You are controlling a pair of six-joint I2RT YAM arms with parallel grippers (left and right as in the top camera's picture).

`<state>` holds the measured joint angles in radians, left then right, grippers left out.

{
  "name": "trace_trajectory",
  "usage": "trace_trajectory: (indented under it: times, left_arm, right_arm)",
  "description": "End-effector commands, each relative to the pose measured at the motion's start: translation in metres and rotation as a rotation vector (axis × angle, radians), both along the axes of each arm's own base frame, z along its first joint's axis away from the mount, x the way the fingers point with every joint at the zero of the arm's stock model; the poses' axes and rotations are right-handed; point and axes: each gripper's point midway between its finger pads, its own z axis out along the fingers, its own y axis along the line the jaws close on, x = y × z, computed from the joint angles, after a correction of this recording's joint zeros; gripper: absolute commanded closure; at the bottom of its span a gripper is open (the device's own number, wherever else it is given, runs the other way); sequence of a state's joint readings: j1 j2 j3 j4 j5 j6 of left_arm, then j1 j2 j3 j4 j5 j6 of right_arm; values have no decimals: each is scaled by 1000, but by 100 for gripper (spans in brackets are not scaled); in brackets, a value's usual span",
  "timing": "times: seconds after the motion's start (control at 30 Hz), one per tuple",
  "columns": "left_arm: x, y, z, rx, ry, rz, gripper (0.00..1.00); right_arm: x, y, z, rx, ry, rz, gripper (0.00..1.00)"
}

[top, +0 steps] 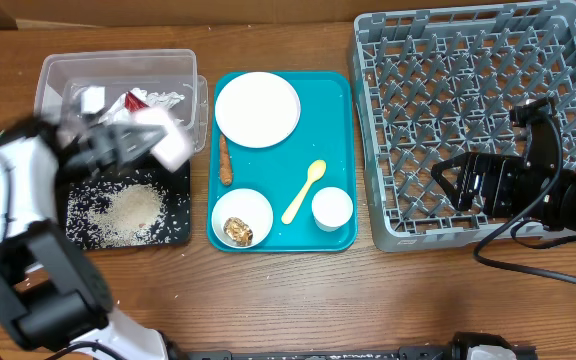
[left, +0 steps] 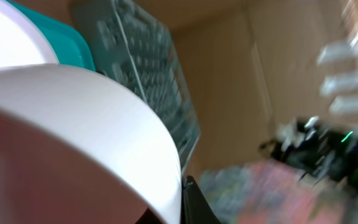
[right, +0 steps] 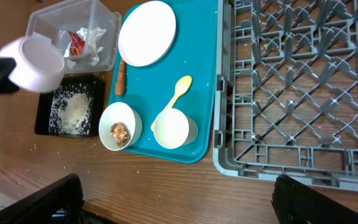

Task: Sort waste into correct bins and load items into the dishwasher
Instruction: 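Return the empty bowl to the teal tray and release it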

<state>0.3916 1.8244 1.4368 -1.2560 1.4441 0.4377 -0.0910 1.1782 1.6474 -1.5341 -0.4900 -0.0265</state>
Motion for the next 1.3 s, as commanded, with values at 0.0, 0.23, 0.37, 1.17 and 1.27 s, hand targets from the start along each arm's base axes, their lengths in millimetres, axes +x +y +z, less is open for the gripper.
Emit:
trace_trajectory:
  times: [0.0,0.23,0.37,1.17,1.27]
  left_arm:
    - [4,-71,-1,417,-99,-206,96]
    - [24,-161,-76,1135,-227,-284,96]
    - [11,-200,-112,1193,-184,-353,96]
    - [-10,-143,-91,1284,354,-122,43]
    - [-34,-119,-80,1281,480,-63,44]
  right_arm:
    - [0,-1,4,-8,-20,1,0]
    - [0,-1,4,-8,-17,2,0]
    - [0,-1,4,-9,-19,2,0]
    - [-2,-1,3,-7,-10,2,0]
    - [-2,-1,2,-7,-10,2,0]
